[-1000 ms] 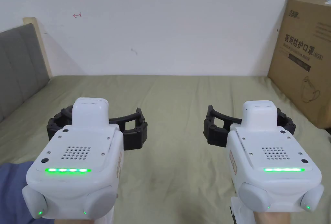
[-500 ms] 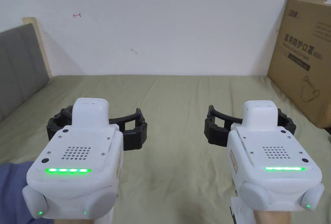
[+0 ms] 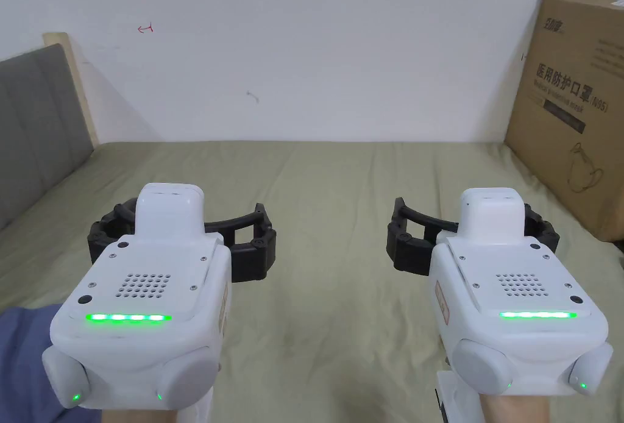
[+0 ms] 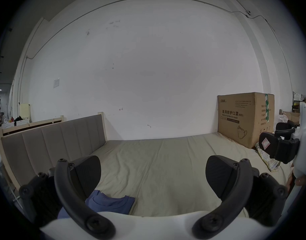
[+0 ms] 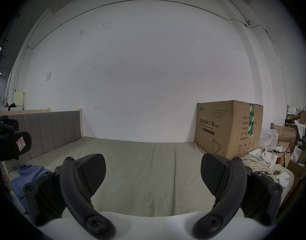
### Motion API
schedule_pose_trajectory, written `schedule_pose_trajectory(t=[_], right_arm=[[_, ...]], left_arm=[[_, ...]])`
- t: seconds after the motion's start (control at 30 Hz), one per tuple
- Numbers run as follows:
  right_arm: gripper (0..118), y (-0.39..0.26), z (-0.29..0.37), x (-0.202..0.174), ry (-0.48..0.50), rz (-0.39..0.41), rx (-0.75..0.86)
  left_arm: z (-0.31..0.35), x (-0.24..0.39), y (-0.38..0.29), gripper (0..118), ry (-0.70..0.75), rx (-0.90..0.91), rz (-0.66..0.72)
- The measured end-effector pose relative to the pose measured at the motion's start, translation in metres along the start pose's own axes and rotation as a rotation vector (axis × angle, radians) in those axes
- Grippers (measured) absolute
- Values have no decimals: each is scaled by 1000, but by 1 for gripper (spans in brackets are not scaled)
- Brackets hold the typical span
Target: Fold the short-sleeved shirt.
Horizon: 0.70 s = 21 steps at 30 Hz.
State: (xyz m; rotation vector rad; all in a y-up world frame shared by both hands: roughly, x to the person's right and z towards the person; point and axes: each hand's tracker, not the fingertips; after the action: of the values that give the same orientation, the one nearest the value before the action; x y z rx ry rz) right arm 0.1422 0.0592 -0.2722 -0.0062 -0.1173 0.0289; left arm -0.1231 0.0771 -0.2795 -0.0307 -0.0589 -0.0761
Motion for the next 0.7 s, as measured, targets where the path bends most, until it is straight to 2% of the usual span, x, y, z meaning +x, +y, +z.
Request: schedule_pose_trajectory(t=[0.7], right_arm=[[113, -1, -1, 0, -2, 1, -17]], left_arm=[[0, 0, -2, 118, -2, -16, -5]])
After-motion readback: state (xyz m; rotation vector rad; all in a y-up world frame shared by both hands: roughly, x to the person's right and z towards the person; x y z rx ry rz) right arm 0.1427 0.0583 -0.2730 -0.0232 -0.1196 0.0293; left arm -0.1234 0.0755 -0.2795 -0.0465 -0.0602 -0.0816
